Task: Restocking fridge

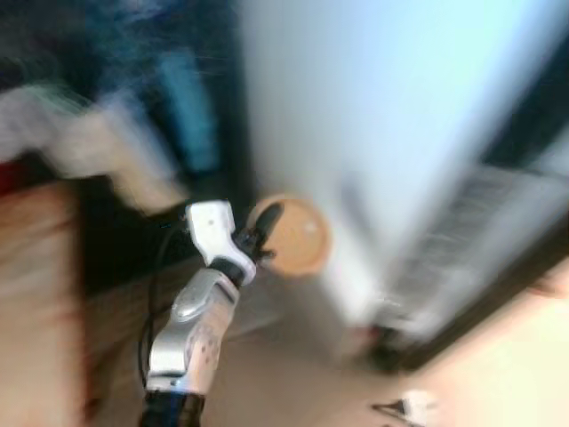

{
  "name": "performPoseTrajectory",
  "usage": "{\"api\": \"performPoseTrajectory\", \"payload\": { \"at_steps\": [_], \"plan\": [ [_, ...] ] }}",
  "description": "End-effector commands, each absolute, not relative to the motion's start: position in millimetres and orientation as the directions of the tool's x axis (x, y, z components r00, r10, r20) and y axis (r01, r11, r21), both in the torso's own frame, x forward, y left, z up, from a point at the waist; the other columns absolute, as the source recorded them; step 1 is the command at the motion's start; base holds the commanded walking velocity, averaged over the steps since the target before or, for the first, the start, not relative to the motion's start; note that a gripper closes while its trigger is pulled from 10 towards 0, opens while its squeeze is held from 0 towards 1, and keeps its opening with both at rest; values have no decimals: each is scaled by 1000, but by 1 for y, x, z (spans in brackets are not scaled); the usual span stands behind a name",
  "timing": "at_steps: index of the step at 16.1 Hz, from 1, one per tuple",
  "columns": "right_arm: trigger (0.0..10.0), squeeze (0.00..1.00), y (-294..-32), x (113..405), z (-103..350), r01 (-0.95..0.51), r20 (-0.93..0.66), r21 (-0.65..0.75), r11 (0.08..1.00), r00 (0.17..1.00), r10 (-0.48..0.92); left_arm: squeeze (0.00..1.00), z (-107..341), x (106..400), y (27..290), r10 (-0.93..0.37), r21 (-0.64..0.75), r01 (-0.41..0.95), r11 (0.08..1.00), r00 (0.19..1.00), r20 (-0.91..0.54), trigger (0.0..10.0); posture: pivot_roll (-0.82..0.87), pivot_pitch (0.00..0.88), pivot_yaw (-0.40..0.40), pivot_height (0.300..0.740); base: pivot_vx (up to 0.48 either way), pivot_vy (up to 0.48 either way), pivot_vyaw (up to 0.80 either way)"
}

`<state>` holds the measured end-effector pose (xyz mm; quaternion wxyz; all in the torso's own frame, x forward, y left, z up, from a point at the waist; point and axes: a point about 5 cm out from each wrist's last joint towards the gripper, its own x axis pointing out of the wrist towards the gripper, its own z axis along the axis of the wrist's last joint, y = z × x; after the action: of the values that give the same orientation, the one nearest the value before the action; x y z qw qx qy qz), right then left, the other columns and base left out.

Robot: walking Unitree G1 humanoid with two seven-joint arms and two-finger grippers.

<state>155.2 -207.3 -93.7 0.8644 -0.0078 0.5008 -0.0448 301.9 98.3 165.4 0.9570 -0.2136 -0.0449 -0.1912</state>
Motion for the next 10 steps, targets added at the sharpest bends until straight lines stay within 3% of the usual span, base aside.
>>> {"api": "performPoseTrajectory", "payload": {
  "at_steps": [1, 3, 7, 10],
  "plan": [
    [10000, 0, -195, 145, -100, 61, -886, -28, 998, 461, -53, 0, 165, 301, 105, -324, -380, 364, 850, 931, 168, 10000, 14, 107, 39, 740, 0, 0, -769],
    [10000, 0, -195, 145, -100, 72, -883, -24, 997, 466, -55, 0, 164, 304, 109, -299, -387, 339, 858, 940, 161, 10000, 13, 107, 40, 740, 0, 0, -716],
    [10000, 0, -195, 146, -99, 82, -880, -26, 996, 472, -62, 0, 137, 314, 149, -158, -371, 166, 914, 986, 50, 10000, 11, 105, 43, 740, 0, 0, 0],
    [10000, 0, -194, 145, -100, 87, -879, -27, 996, 472, -65, 0, 100, 314, 175, -134, -293, 96, 951, 985, -113, 10000, 5, 100, 46, 740, 0, 0, 0]
  ]
}}
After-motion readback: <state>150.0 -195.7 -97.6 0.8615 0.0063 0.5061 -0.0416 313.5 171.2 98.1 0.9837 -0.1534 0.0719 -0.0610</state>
